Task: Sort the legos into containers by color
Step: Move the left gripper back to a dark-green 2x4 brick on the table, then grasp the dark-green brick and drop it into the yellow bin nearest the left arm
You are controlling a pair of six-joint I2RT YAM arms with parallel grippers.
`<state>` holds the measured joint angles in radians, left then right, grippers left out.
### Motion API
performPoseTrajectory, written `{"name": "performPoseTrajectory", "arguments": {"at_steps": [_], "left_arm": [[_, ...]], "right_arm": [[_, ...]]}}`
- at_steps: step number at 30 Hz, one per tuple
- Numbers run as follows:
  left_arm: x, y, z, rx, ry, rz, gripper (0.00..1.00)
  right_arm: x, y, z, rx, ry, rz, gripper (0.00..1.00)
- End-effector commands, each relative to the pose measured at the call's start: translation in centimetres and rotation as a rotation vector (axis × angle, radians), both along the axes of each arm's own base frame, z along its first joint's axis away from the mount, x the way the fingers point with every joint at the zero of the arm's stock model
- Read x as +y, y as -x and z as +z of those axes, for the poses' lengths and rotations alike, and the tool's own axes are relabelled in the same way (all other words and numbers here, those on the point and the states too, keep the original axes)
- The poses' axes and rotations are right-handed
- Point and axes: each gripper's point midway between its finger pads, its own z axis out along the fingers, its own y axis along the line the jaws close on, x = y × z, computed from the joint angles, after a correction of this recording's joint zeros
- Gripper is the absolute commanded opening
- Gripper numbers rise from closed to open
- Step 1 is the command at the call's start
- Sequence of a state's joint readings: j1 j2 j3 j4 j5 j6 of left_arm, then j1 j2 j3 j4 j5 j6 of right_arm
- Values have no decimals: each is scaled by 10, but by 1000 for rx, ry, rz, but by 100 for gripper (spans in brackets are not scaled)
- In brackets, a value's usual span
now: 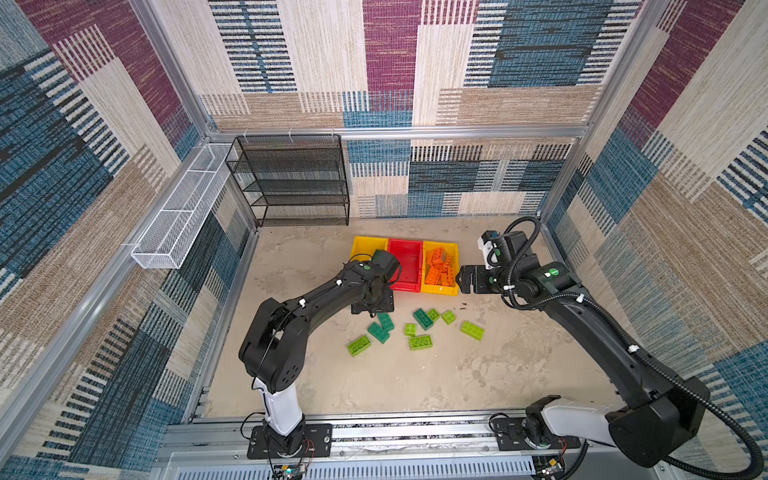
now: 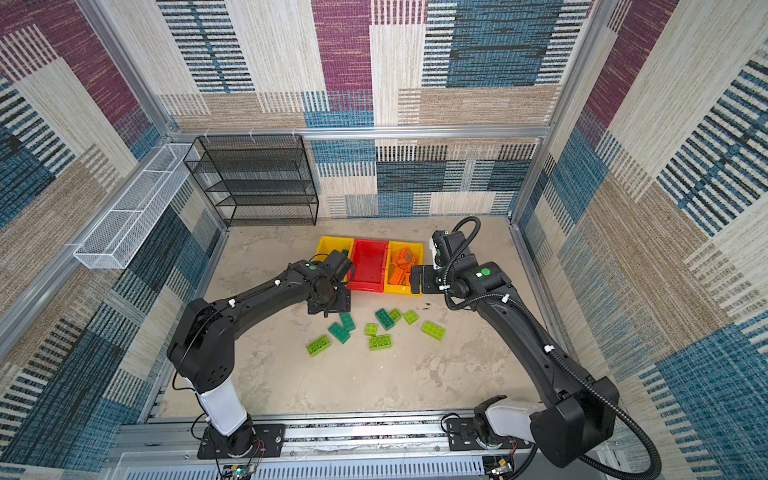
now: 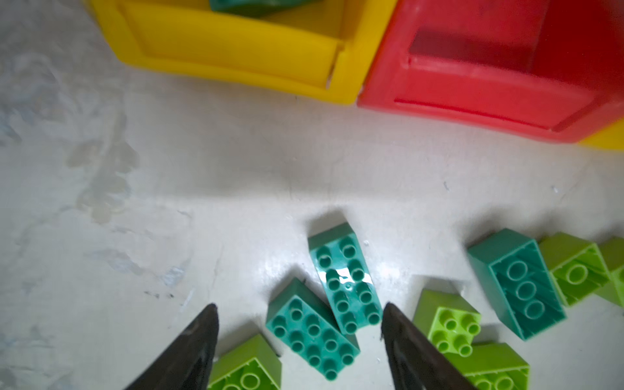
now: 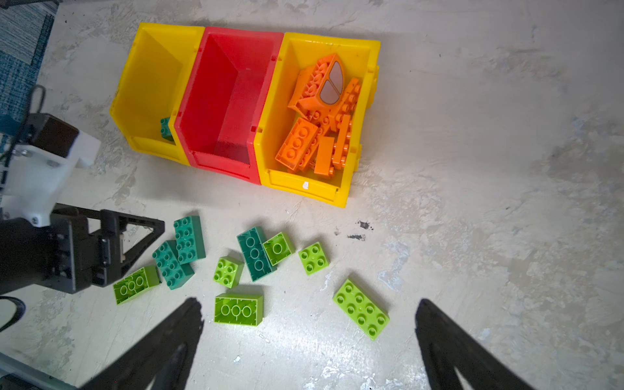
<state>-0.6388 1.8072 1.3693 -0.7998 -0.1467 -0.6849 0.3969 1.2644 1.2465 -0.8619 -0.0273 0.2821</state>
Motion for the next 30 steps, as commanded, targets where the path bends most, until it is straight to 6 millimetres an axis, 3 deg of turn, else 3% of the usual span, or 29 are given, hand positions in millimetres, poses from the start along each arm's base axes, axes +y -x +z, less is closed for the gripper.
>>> {"name": "performPoseTrajectory", "arguments": {"at_steps": [1, 14, 20, 25, 28, 30], "left_arm": [[-12, -5, -5, -25, 47, 92, 77], [-37, -9, -41, 37, 32, 79, 70], [-44, -2, -54, 76, 22, 59, 58], [-43, 0, -59, 91, 5, 49, 43], [-41, -1, -52, 94, -8, 36, 27], [-39, -3, -40, 84, -26, 22, 22]], "right_arm": [[7, -2, 8, -42, -26, 37, 100], [-3, 10, 8, -47, 1, 33, 100], [-5, 10, 9, -49, 3, 24, 100], [-6, 9, 8, -46, 10, 16, 100], [-6, 7, 11, -52, 9, 13, 100], [-6, 5, 15, -56, 6, 9, 100]]}}
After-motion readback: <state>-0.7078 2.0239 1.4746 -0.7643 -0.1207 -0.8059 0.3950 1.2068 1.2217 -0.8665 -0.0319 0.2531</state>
